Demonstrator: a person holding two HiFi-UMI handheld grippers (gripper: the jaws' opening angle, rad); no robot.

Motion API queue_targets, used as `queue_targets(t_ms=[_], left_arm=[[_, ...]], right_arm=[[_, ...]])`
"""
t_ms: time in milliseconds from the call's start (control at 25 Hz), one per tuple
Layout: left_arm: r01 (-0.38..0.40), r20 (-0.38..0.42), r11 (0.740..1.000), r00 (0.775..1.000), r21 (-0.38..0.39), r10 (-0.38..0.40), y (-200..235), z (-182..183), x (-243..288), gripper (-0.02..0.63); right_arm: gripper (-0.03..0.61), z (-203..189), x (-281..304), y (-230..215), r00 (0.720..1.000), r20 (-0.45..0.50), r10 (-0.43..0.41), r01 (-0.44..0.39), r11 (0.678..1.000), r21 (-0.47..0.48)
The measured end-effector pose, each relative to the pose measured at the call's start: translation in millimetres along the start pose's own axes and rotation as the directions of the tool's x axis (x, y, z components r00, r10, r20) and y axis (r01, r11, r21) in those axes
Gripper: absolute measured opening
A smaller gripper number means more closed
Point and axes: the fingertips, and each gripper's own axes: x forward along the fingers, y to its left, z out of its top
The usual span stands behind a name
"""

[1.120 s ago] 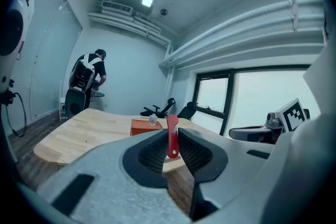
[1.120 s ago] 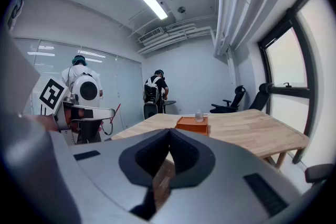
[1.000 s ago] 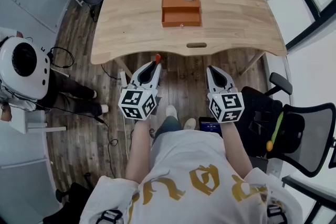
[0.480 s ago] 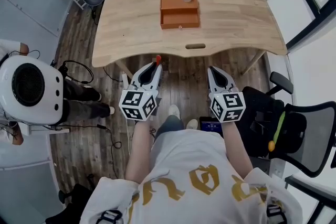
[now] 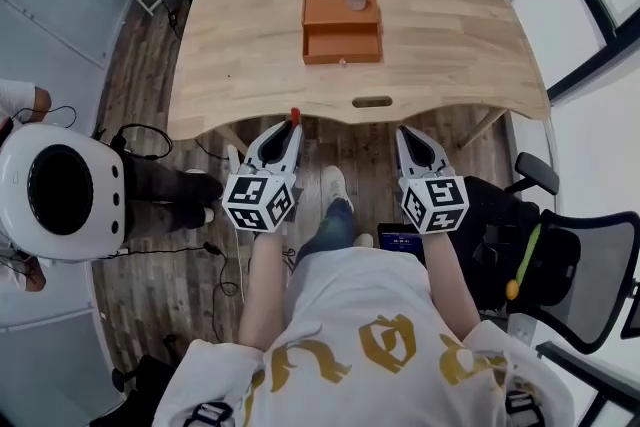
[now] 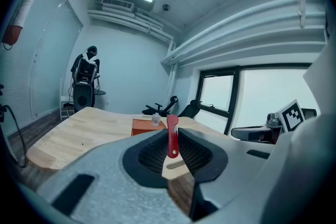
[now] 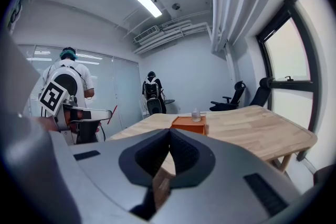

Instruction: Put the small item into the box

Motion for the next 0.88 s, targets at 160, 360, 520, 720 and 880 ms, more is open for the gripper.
queue_targets(t_ms=[160,360,520,720,880], left_arm=[[0.007,-0.001,1.000,1.000,-0.011,-0.007,27,8,50,0.060],[0.023,-0.025,1.000,0.999,-0.015,-0.023,64,26,124,0.060],[0.036,-0.054,0.999,0.998,-0.028,-0.037,95,35,172,0.060],[0.050,-0.064,0.998,0.997,-0.046,-0.053,135,50,222,0.060],[0.081,-0.062,0.996,0.995,-0.046,-0.084,155,60,253,0.060]], right_arm=[[0.011,5,42,-26,1.000,-0.015,-0.019,0.019,1.000,-0.005],[0.011,19,103,-73,0.997,-0.042,-0.065,0.066,0.998,0.011],[0.011,28,152,-97,0.993,-0.068,-0.093,0.096,0.995,0.038],[0.012,36,215,-99,0.992,-0.103,-0.074,0.077,0.997,0.030],[0.011,46,247,-106,0.991,-0.105,-0.089,0.092,0.996,0.021]])
